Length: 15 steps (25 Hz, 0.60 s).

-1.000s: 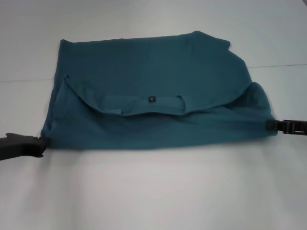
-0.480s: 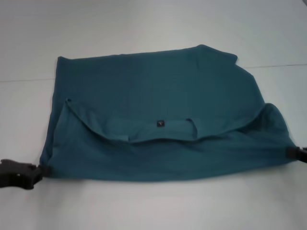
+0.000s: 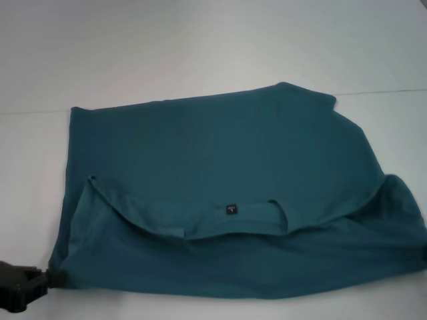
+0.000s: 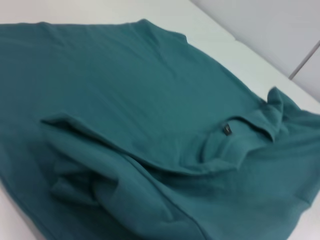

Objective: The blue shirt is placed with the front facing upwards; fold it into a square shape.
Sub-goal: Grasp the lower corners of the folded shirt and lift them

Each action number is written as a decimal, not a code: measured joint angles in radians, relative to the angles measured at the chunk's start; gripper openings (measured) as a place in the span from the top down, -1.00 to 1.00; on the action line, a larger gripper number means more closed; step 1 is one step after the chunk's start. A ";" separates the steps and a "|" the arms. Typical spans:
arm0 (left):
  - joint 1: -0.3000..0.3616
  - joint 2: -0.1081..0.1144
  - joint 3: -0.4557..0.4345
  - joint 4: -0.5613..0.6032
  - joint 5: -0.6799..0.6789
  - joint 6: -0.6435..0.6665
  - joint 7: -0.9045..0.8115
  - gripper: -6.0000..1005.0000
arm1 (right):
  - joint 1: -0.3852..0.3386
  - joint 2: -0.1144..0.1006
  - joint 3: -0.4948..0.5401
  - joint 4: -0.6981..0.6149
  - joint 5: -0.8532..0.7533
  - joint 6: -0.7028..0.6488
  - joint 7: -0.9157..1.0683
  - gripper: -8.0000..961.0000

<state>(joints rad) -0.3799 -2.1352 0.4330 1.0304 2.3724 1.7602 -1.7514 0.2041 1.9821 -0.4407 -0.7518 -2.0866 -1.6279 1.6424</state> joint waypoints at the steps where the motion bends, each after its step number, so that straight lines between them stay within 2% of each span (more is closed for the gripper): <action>1: 0.004 0.003 -0.018 -0.003 0.002 0.012 0.003 0.99 | -0.010 0.002 0.012 0.000 0.000 -0.020 -0.016 0.92; 10: 0.026 0.009 -0.062 -0.007 0.025 0.051 0.023 0.98 | -0.127 0.019 0.073 0.000 -0.002 -0.144 -0.112 0.92; 15: 0.032 0.010 -0.075 -0.008 0.040 0.061 0.035 0.98 | -0.174 0.021 0.086 0.000 -0.004 -0.250 -0.163 0.92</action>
<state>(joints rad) -0.3478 -2.1254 0.3582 1.0222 2.4123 1.8212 -1.7162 0.0305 2.0035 -0.3544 -0.7517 -2.0909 -1.8775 1.4798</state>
